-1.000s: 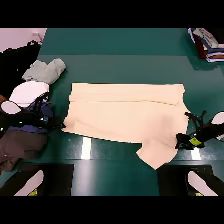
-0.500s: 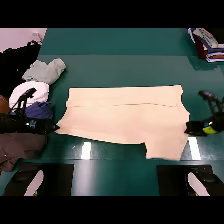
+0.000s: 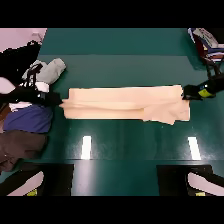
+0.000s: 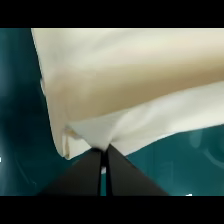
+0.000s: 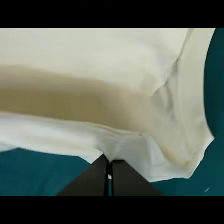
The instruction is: Fold the shirts.
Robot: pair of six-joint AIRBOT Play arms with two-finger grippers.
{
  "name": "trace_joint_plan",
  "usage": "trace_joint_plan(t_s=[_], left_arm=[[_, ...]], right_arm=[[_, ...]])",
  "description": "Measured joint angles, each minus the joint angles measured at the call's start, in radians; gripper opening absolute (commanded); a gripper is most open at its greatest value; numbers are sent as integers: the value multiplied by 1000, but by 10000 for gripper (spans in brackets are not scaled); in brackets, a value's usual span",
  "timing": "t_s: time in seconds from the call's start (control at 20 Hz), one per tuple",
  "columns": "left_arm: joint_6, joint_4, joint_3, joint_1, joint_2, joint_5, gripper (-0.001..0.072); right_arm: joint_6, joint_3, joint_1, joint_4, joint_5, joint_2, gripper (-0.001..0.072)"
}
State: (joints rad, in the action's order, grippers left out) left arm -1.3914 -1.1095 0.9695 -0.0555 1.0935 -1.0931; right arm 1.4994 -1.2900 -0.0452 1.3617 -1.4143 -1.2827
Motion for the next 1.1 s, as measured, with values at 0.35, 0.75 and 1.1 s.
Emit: trace_joint_plan(t_s=[0.35, 0.75, 1.1], left_arm=[[-28, 28, 171, 3, 288, 152, 28], [-18, 46, 261, 2, 385, 176, 502], [-9, 39, 394, 5, 375, 6, 28]], right_arm=[[-33, -267, 40, -8, 17, -298, 21], [-52, -501, 79, -127, -6, -502, 345], [-124, -485, 217, -230, -164, -526, 596]])
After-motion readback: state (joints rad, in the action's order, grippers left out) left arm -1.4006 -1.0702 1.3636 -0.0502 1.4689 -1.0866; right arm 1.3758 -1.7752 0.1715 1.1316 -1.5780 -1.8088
